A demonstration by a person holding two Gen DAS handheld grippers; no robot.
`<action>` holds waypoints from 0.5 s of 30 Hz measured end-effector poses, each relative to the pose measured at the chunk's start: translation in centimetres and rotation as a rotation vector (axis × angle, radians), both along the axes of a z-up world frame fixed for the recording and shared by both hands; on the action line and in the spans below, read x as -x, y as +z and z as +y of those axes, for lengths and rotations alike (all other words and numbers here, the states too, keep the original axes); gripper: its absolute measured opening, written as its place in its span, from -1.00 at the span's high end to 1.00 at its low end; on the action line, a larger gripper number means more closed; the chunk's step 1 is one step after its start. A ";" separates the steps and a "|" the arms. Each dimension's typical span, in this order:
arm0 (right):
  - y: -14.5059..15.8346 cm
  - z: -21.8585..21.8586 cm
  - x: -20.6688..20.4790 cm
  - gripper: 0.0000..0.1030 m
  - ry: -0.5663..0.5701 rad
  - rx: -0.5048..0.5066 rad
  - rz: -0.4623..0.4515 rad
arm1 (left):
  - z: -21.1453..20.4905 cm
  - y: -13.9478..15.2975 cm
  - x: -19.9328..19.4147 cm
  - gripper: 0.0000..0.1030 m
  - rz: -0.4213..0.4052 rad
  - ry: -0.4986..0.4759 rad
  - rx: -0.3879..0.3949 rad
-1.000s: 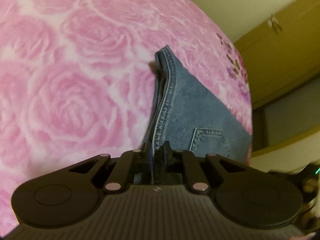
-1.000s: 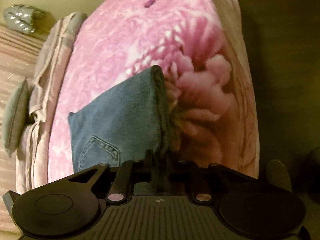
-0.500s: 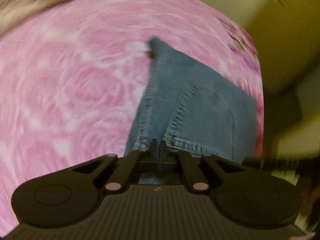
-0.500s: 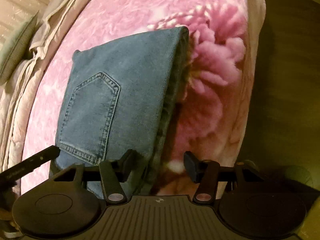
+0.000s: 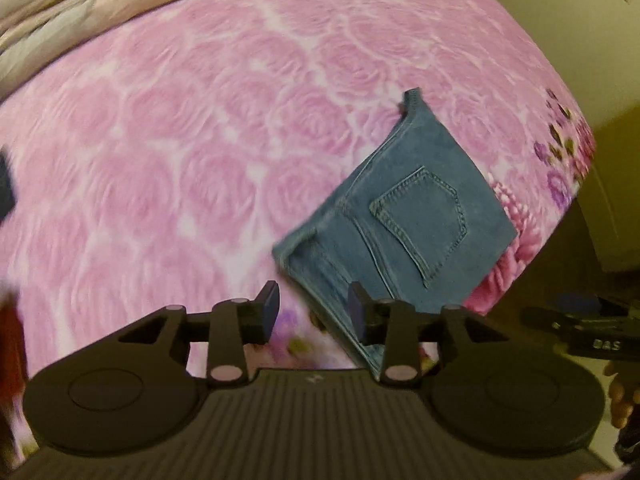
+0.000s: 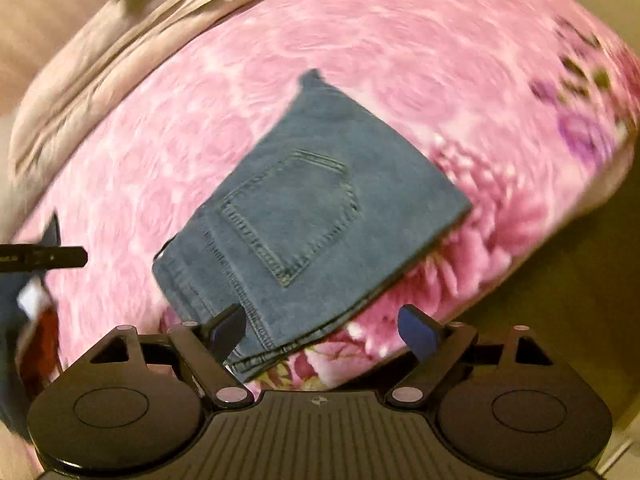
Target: Fold clothes
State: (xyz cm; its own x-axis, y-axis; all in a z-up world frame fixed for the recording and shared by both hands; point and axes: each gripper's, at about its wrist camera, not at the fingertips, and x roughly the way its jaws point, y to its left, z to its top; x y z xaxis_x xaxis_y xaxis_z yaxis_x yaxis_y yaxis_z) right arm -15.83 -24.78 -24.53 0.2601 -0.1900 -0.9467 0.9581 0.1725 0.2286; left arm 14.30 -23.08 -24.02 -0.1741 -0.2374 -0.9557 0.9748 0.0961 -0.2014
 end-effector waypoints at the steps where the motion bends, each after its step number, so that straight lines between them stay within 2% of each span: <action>1: 0.3 -0.6 -0.5 -0.67 0.039 0.003 0.004 | 0.7 0.5 0.0 0.36 -0.004 0.044 -0.007; 4: 1.0 -2.6 -1.9 -0.67 0.158 0.013 0.012 | 2.2 1.9 0.7 0.35 -0.052 0.145 -0.014; 9: 2.3 -5.2 -2.7 -0.67 0.390 0.053 0.026 | 4.5 4.2 2.7 0.29 -0.143 0.347 0.020; 12: 3.0 -6.0 -1.0 -0.67 0.533 0.088 0.011 | 6.1 4.9 4.9 0.28 -0.183 0.493 0.047; 15: 3.4 -6.0 2.5 -0.67 0.643 0.126 -0.010 | 7.4 5.0 9.3 0.28 -0.189 0.608 0.053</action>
State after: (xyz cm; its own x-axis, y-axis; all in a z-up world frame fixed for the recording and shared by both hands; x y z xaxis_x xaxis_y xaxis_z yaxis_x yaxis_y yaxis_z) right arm -18.37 -30.75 -21.14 0.3678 -0.1025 -0.9243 0.6529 0.7362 0.1781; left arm 4.97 -15.67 -18.99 0.1772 -0.2886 -0.9409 0.7684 0.6380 -0.0509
